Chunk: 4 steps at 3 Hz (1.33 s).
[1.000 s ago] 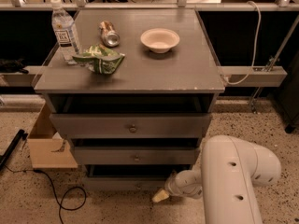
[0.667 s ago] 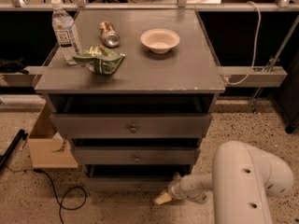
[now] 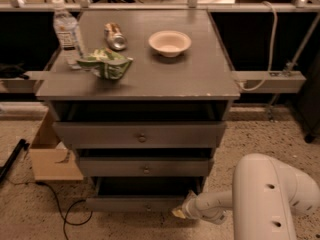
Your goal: Open bottom drawer
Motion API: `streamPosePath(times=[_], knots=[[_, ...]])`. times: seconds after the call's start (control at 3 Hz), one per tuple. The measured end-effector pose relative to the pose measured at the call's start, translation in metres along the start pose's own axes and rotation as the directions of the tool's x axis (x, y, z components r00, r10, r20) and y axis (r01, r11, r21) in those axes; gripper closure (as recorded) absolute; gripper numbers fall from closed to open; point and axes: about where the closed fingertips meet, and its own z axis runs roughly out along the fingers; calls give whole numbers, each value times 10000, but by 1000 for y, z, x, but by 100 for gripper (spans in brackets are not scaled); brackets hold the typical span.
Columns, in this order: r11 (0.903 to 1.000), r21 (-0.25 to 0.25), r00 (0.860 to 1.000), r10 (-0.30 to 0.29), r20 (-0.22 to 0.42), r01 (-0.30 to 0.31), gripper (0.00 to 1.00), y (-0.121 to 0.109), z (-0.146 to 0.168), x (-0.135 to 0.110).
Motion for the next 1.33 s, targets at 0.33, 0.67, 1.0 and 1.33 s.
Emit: streamPosePath(times=[0.33,0.67,1.0,1.33], knots=[[10000,0,10000,-1,0,1,66,0,-8,-5],[10000,0,10000,-2,1,2,93,-1,-10,-7],[10000,-1,10000,-2,1,2,77,-1,-10,-7],[10000,-1,10000,-2,1,2,54,-1,-10,-7]])
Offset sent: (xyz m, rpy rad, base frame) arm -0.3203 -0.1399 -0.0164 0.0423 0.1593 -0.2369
